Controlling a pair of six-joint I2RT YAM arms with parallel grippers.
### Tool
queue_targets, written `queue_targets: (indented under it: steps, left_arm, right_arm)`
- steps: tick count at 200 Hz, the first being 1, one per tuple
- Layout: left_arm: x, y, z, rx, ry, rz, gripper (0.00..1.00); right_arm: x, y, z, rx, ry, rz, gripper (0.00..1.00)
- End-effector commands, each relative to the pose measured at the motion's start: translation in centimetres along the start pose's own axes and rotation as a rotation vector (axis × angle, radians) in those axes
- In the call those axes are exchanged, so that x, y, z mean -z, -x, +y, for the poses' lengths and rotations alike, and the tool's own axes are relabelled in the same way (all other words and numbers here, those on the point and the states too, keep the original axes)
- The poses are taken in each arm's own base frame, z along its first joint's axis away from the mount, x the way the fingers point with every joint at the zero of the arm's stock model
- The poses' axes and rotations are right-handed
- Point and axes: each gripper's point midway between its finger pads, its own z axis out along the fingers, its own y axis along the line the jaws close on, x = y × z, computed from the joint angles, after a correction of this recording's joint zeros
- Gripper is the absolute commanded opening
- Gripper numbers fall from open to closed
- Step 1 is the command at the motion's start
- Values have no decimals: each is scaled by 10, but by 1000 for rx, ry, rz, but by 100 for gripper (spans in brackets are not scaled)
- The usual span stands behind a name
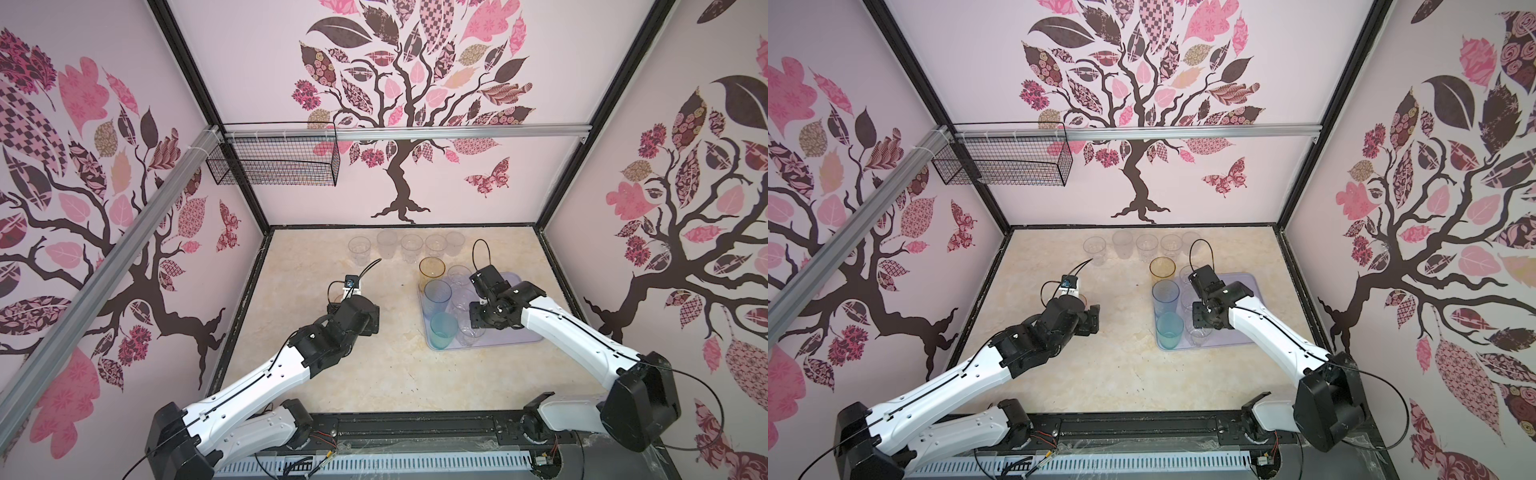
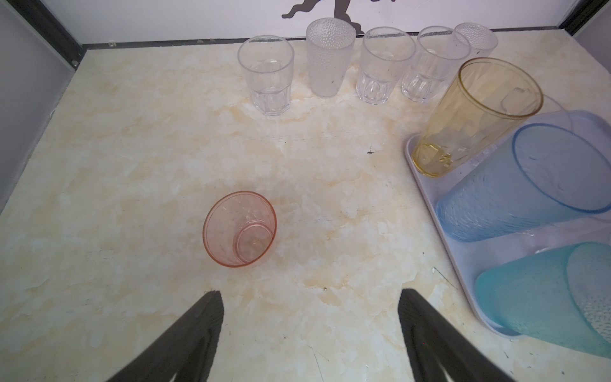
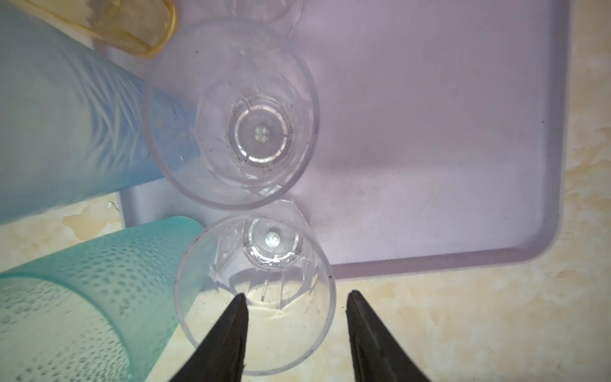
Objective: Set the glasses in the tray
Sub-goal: 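Lower the clear glass onto the tray and open the right gripper, then move the left gripper to a far clear glass while the right gripper holds still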
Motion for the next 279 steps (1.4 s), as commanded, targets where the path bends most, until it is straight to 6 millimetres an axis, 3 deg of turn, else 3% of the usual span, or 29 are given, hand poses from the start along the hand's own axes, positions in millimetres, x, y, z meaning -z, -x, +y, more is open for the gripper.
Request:
queue_targets:
  steps: [1,32,53,82,113,152,202,222,241,279]
  left_arm:
    - [-3,-12,4,-27,5,27,87]
    - [-4,-10,3,-27,7,27,87]
    - [-6,-6,-3,-21,-44,55,85]
    - [-18,26,11,103,-140,82,81]
    - [-38,64,37,192,-112,64,80]
    - [-86,98,57,203,-43,93,78]
    - [-168,129,77,225,3,134,74]
    - [-204,123,82,198,34,189,74]
    - [-228,119,86,199,37,239,66]
    - [-249,121,94,190,64,233,65]
  right_arm:
    - [16,15,0,-22,30,-71,52]
    - [12,25,8,-44,53,-86,52]
    - [22,36,14,-58,85,-124,52]
    - [41,51,23,-99,151,-190,52]
    - [44,53,31,-125,210,-205,52]
    - [48,56,38,-137,256,-224,52]
    - [47,62,48,-108,287,-217,53]
    - [42,61,51,-92,294,-204,53]
    - [39,61,50,-78,281,-196,53]
    - [31,65,51,-60,262,-189,53]
